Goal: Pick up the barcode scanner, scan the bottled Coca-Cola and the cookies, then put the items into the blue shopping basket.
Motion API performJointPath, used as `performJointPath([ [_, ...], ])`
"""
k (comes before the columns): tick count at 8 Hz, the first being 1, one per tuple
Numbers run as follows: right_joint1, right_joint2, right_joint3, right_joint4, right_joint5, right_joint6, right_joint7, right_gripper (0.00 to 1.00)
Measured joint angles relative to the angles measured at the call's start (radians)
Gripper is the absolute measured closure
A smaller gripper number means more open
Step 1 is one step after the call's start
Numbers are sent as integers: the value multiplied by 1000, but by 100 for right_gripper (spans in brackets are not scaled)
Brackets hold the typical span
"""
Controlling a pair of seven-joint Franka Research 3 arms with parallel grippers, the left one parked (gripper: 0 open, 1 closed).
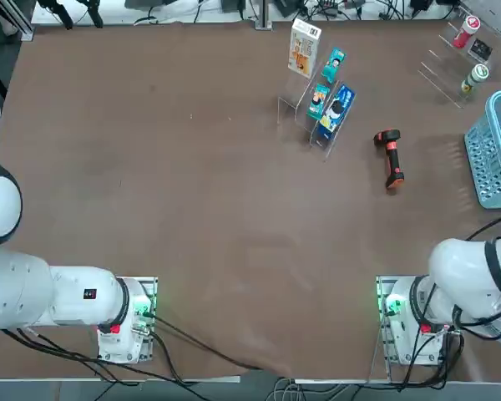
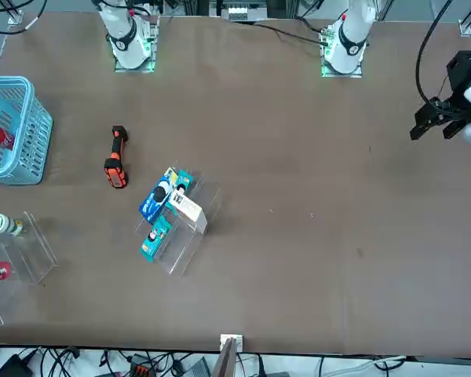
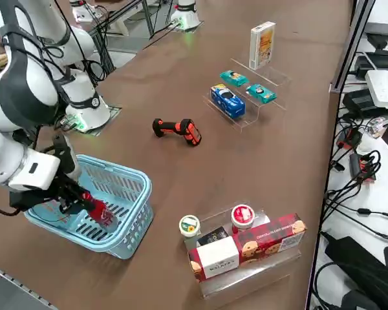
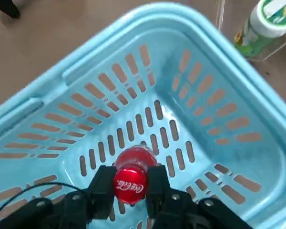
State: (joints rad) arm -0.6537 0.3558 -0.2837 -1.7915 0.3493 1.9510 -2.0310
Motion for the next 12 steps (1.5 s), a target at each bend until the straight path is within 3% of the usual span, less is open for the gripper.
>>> performJointPath([
  [3, -2, 15, 0, 6, 6, 9, -5, 61],
  [5, -2, 16, 1, 7, 11, 12, -6, 44],
  [7, -2, 15, 5, 13, 16, 11, -6, 8],
  [8, -1, 14, 7, 21, 19, 7, 2, 0],
  [12, 68, -35, 22, 166, 11, -177, 141, 0],
])
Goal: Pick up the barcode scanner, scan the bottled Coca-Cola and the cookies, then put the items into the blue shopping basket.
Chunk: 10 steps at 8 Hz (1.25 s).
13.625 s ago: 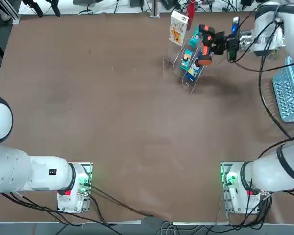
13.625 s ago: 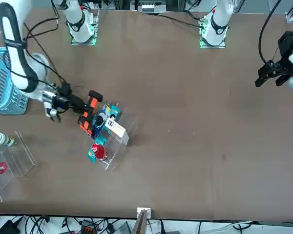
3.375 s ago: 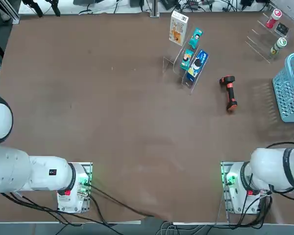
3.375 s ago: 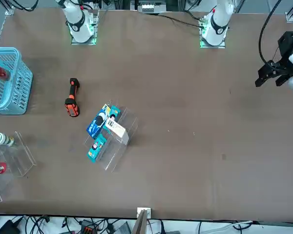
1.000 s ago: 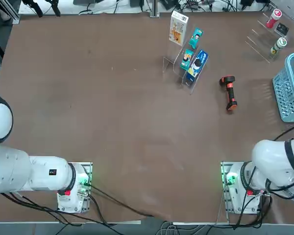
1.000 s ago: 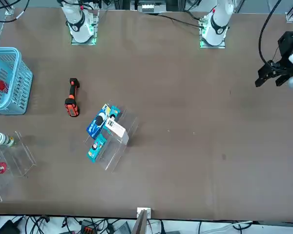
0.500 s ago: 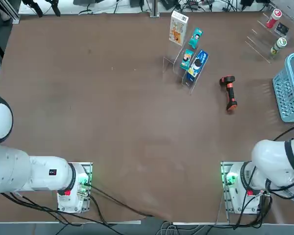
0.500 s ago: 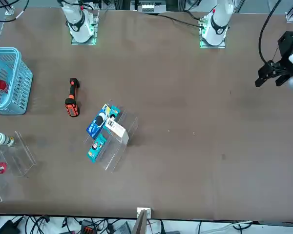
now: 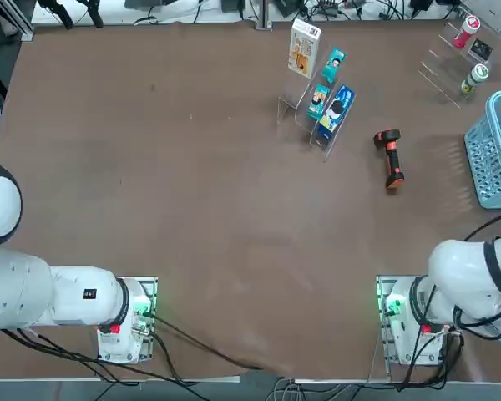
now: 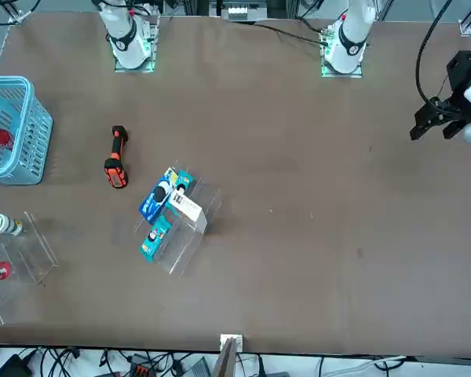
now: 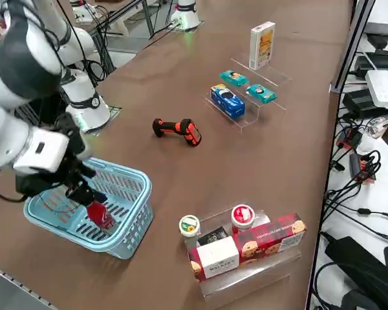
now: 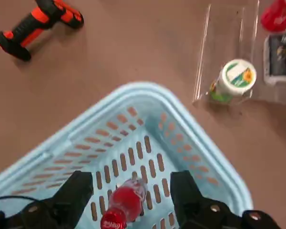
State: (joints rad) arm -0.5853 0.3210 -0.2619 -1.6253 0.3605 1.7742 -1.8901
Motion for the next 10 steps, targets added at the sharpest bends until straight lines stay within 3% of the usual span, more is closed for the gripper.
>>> performJointPath([
  [3, 181, -69, 6, 112, -56, -123, 244, 0],
  [5, 371, -100, 11, 202, -123, -215, 515, 0],
  [10, 846, -114, 17, 289, -262, -229, 1121, 0],
])
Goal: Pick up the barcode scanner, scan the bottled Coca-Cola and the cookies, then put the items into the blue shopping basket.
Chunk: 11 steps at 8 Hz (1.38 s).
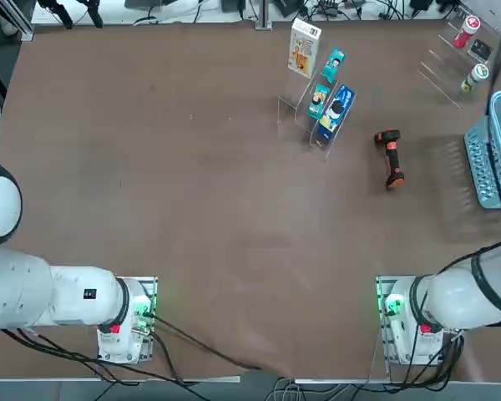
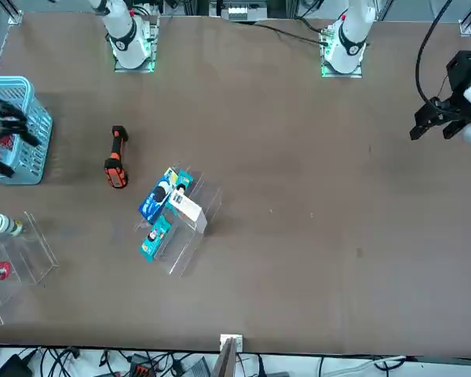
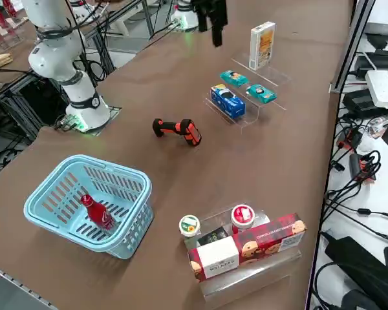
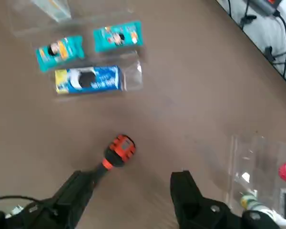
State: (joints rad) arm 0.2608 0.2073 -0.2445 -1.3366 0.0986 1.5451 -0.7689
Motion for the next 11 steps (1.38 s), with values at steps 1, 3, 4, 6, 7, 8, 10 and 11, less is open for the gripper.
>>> performJointPath([
  [1, 98, 20, 1, 26, -20, 5, 116, 0],
  [3, 227, 110, 9, 114, -30, 15, 259, 0],
  [4, 257, 170, 27, 157, -30, 26, 316, 0],
  [6, 276, 265, 106, 205, -30, 76, 468, 0],
  [7, 288, 294, 136, 215, -30, 100, 510, 0],
  [8, 298, 313, 147, 219, -31, 132, 524, 0],
  [10, 299, 353, 148, 245, -33, 178, 526, 0],
  [11, 298, 374, 148, 271, -34, 195, 522, 0],
])
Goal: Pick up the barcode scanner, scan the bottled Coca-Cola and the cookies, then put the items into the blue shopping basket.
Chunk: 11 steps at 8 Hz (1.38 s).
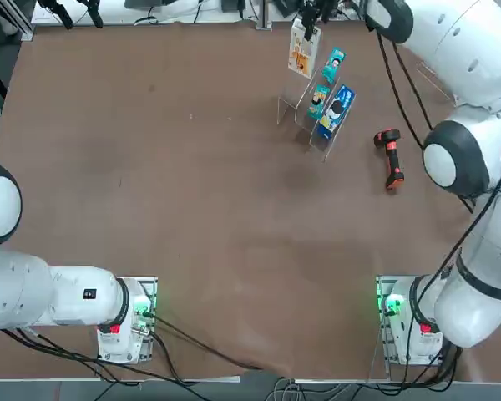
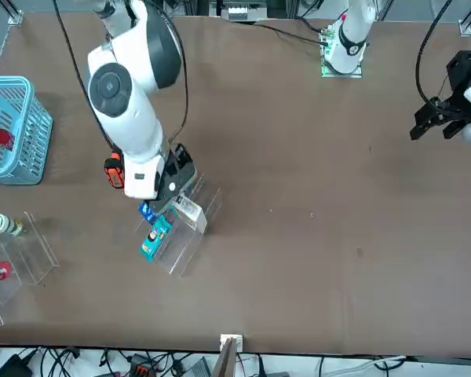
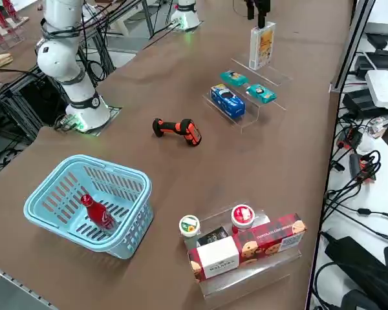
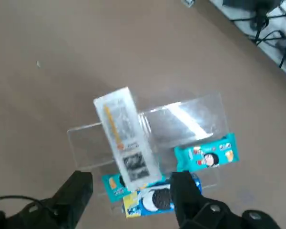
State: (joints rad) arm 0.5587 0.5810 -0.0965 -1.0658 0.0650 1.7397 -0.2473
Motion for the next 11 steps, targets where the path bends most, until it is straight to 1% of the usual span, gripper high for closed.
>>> performJointPath([
  [3, 0, 39, 2, 49, 0, 42, -19, 0],
  [6, -3, 63, 29, 52, 0, 81, -50, 0],
  [9, -13, 85, 30, 53, 0, 96, -113, 0],
  [11, -19, 91, 30, 53, 0, 96, -124, 0],
])
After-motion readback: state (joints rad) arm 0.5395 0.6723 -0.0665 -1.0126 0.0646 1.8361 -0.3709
